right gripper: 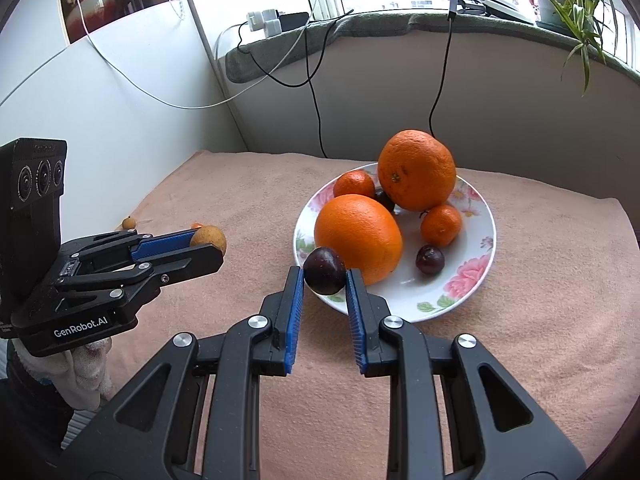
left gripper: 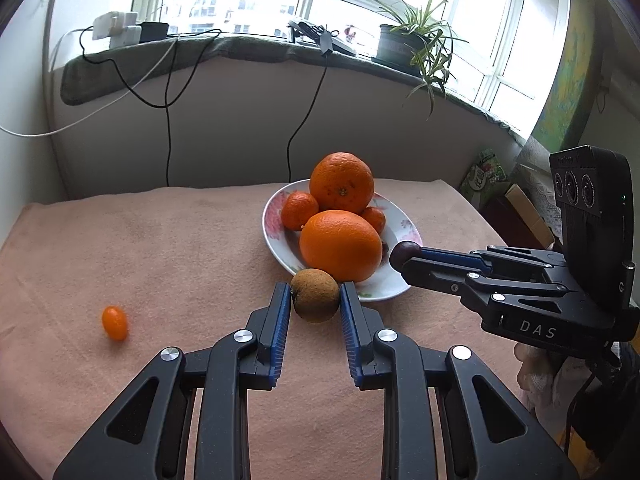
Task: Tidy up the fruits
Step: 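Carry the kiwi with the left tool while the right tool carries the plum over the plate, then open the left tool to drop the kiwi while the right tool releases the plum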
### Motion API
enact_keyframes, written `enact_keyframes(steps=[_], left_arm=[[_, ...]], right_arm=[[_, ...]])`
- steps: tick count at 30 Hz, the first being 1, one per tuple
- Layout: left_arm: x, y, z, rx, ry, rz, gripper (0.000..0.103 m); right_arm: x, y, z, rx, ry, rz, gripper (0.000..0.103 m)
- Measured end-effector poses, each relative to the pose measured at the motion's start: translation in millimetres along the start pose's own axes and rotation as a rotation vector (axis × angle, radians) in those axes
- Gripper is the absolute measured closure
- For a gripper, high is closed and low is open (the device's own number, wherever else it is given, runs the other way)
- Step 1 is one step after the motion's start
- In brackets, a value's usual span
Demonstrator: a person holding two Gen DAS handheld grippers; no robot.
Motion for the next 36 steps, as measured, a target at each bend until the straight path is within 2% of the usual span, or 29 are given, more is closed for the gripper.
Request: enact_keyframes(steps=[16, 25, 36], left_arm=[[35, 14, 47, 0.070, -0.024, -0.025, 0.079], [56, 25, 58, 0.089, -0.004, -0.034, 0.079], [67, 35, 61, 0.083, 0.016, -0.032, 0.079]], right_arm=[[-3, -3, 49, 0.030, -0.074, -0.007, 0.080], [3, -4, 56, 0.016, -0.110, -0.018, 0.080], [5, -2, 58, 0.012, -0.110, -0.014, 0.080]])
Point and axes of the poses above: each gripper's, at about its wrist camera, not at the fingertips, and x roughly the way its jaws point, z to its right, y to its top, the point moved 3 cm from there along x, roughly the way its jaws point, and after that the axes turned 15 degrees about -x, right-handed, at the moved point
